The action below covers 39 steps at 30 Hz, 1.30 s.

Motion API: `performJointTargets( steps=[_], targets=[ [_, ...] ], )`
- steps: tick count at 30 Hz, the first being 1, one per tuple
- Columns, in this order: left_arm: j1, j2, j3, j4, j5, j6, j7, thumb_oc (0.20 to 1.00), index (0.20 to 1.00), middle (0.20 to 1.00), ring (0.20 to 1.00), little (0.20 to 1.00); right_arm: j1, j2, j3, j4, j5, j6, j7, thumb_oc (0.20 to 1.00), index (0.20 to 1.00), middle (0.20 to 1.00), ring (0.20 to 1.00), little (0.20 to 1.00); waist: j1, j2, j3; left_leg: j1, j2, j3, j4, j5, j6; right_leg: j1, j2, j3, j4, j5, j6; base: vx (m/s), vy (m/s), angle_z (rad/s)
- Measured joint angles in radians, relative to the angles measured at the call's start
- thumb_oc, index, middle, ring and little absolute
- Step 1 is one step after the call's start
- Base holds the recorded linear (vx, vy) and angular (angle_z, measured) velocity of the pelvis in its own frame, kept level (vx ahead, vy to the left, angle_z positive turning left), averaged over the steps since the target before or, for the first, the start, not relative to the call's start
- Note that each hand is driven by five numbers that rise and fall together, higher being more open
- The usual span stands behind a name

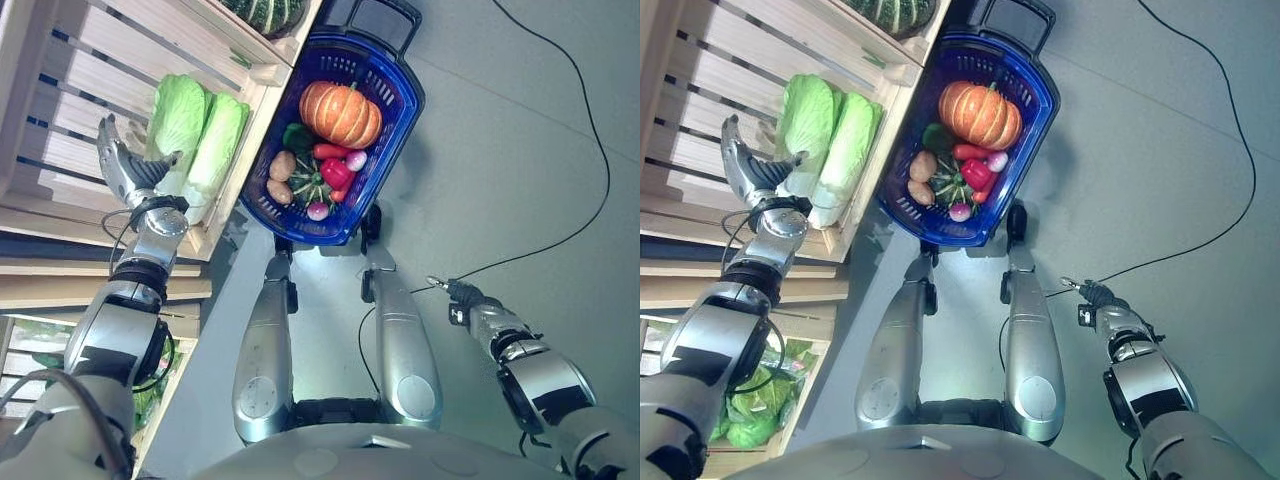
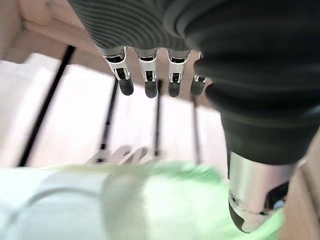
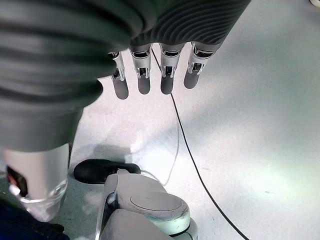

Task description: Pick up fruits and vegetables into the basket

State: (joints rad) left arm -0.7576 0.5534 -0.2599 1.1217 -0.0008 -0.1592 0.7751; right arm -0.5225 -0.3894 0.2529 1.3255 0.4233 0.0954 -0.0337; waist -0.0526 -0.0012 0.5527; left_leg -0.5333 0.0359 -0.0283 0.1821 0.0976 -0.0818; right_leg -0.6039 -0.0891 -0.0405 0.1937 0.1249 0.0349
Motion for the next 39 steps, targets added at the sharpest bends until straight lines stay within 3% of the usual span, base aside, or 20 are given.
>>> performJointTargets(
  steps=[9, 16, 31, 39],
  targets=[
    [-0.049, 0.001, -0.056, 0.122, 0.001, 0.116, -0.134, 1.000, 1.000, 1.000, 1.000, 1.000, -0.043, -0.010, 0.002, 0.000, 0.000, 0.006, 0.019, 1.000, 1.000, 1.000, 1.000, 1.000, -0.013, -0.009, 0.000, -0.024, 0.000, 0.004, 0.050, -0.032, 0.004, -0.005, 0.001, 0.006, 0.001, -0.003, 0.004, 0.00, 0.022, -0.02],
    [-0.087, 0.007, -0.060, 0.179, -0.011, 0.157, -0.218, 1.000, 1.000, 1.000, 1.000, 1.000, -0.076, -0.029, 0.028, 0.000, 0.000, 0.013, 0.025, 1.000, 1.000, 1.000, 1.000, 1.000, -0.023, -0.025, 0.000, -0.057, -0.001, 0.021, 0.089, -0.053, 0.009, -0.041, 0.002, 0.027, 0.025, -0.008, 0.010, 0.00, 0.018, -0.06],
    [-0.166, 0.018, -0.061, 0.237, -0.040, 0.211, -0.249, 1.000, 1.000, 1.000, 1.000, 1.000, -0.088, -0.030, 0.043, 0.000, 0.007, 0.017, 0.029, 1.000, 1.000, 1.000, 1.000, 1.000, -0.034, -0.039, -0.001, -0.113, 0.001, 0.023, 0.129, -0.070, 0.009, -0.092, 0.004, 0.033, 0.052, -0.012, 0.012, 0.00, 0.000, 0.00],
    [-0.187, 0.022, -0.071, 0.238, -0.044, 0.278, -0.253, 1.000, 1.000, 1.000, 1.000, 1.000, -0.124, -0.030, 0.062, 0.000, 0.010, 0.019, 0.027, 1.000, 1.000, 1.000, 1.000, 1.000, -0.035, -0.043, -0.002, -0.128, 0.002, 0.021, 0.144, -0.073, 0.009, -0.099, 0.006, 0.032, 0.052, -0.012, 0.013, 0.00, 0.000, 0.00]
  ],
)
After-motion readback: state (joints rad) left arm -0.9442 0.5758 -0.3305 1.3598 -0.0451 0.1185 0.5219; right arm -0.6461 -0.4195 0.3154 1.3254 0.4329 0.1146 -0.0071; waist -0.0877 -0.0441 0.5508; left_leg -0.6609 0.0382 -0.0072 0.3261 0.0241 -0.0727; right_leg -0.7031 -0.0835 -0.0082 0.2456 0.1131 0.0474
